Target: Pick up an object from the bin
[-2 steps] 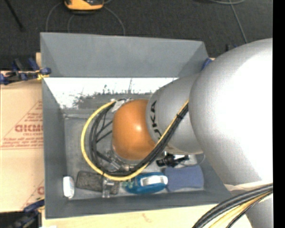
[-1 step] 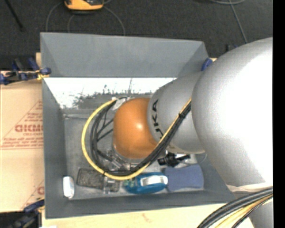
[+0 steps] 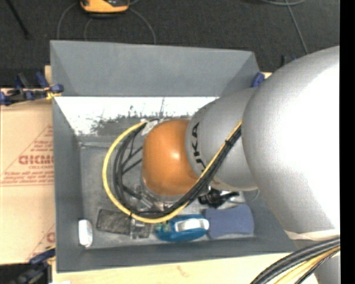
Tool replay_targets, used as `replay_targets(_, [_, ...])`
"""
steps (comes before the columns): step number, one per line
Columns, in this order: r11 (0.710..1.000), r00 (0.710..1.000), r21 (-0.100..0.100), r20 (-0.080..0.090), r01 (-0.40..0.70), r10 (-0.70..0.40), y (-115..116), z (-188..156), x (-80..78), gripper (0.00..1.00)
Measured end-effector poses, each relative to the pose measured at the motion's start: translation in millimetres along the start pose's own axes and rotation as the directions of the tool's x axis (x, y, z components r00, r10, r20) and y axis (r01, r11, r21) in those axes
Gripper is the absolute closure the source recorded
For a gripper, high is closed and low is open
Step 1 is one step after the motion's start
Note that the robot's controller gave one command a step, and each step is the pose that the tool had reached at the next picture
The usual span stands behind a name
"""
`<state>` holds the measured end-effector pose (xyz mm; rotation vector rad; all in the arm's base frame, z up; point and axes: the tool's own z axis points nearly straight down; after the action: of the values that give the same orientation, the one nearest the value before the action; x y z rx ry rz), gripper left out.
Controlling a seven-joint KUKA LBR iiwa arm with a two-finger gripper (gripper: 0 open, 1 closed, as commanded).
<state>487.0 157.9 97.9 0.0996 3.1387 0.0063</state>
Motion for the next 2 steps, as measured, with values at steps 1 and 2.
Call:
replay_targets(1, [1.000, 1.000, 0.001, 0.002, 0.000, 0.000, -0.6, -8.8, -0.5, 1.00])
replay_targets(2, [1.000, 1.000, 0.003, -0.003, 0.000, 0.000, -0.9, -17.2, 0.2, 1.00])
